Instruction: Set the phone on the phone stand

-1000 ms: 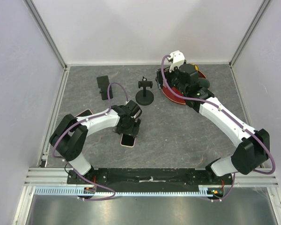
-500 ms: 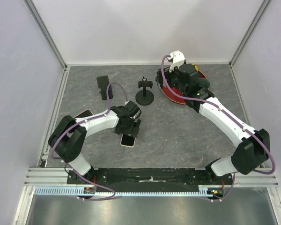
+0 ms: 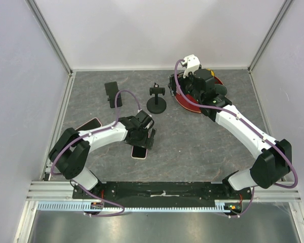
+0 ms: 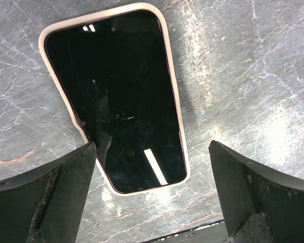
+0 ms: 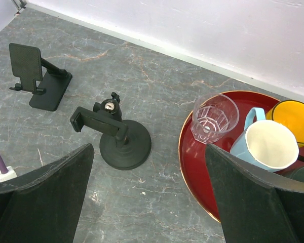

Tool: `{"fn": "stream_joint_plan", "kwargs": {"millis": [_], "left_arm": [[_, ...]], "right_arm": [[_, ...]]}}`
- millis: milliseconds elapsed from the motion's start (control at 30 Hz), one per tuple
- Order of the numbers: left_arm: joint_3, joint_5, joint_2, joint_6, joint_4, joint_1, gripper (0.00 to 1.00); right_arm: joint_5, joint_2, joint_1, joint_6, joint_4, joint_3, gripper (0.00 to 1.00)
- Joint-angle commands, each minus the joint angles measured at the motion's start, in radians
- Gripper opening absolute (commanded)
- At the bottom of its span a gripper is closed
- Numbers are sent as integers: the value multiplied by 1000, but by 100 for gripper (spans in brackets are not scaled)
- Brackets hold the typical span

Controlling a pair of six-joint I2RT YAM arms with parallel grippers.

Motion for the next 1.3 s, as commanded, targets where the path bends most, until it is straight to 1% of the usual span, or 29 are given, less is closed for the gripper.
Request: {"fn": "stream_joint_plan", "kwargs": {"millis": [0, 100, 267, 567, 767, 933, 1167, 1267], "left_arm": [[21, -29, 31, -29, 10, -2, 100], [40, -63, 59, -23, -13, -3, 100], [32, -69, 53, -23, -15, -2, 100], [27, -144, -25, -18, -48, -22, 99], [26, -144, -23, 25, -53, -23, 100], [26, -103, 20, 60, -55, -25, 100], [30, -127, 62, 101, -58, -22, 100], [35, -77, 83, 106, -42, -20, 100]], "right_arm": [[-6, -20, 1, -7, 8, 6, 98], [-9, -18, 1, -8, 6, 8, 98], [-4, -15, 3, -13, 6, 6, 98], [-15, -8, 1, -11, 8, 11, 98], [-22, -14, 1, -13, 12, 5, 98], [-21, -17, 3, -16, 12, 3, 98], [-18, -20, 1, -18, 14, 0, 98], [-19, -21, 1, -18, 16, -1, 98]]}}
